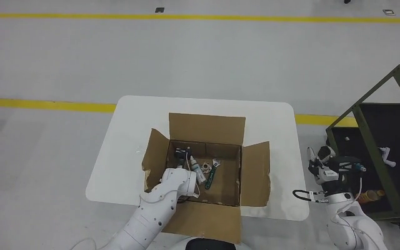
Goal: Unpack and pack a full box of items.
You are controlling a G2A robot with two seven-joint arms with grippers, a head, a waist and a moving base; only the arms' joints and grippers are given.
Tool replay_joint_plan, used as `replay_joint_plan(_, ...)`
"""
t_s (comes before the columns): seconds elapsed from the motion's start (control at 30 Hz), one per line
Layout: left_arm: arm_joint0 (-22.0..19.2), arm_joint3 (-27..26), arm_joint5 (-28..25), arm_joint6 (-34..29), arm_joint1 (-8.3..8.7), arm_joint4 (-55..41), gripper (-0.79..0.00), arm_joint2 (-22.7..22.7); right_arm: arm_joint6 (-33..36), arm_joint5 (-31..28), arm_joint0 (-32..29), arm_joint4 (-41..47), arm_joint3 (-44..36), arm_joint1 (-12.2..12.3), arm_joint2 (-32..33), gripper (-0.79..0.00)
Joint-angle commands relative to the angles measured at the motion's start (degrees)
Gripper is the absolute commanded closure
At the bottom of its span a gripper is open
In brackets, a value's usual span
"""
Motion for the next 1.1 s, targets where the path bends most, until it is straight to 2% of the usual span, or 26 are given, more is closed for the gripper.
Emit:
replay_joint_plan(0.0,0.2,-0.6,-0.2,-0.1,0.02,0.2,0.0,-0.3,0.0,0.0,0.0,0.0,0.0,0.0,0.0,-0.785)
replay_joint_plan(0.13,0.8,-2.5,-0.5,-0.6,0.09,0.9,0.0,-1.3,1.5,-1.1,0.1,0.6,-0.4,0.0,-0.2,-0.785)
replay_joint_plan(0.2,1.0,-3.7,-0.6,-1.0,0.15,1.3,0.0,-1.7,4.3,-2.0,0.0,2.0,-1.0,0.0,-0.1,-0.785)
replay_joint_plan(0.37,2.1,-6.8,-1.3,-2.1,0.33,2.6,0.0,-2.8,17.1,-6.0,0.0,11.5,-3.3,0.3,0.4,-0.785)
replay_joint_plan(0.57,4.0,-10.9,-2.2,-3.9,0.68,4.4,0.0,-4.3,28.7,-7.5,1.0,28.4,-4.1,0.4,1.0,-0.785)
replay_joint_plan(1.07,7.8,-18.7,-3.9,-5.0,0.98,6.4,0.0,-7.4,29.2,-7.3,1.1,31.3,-4.0,0.4,0.2,-0.785)
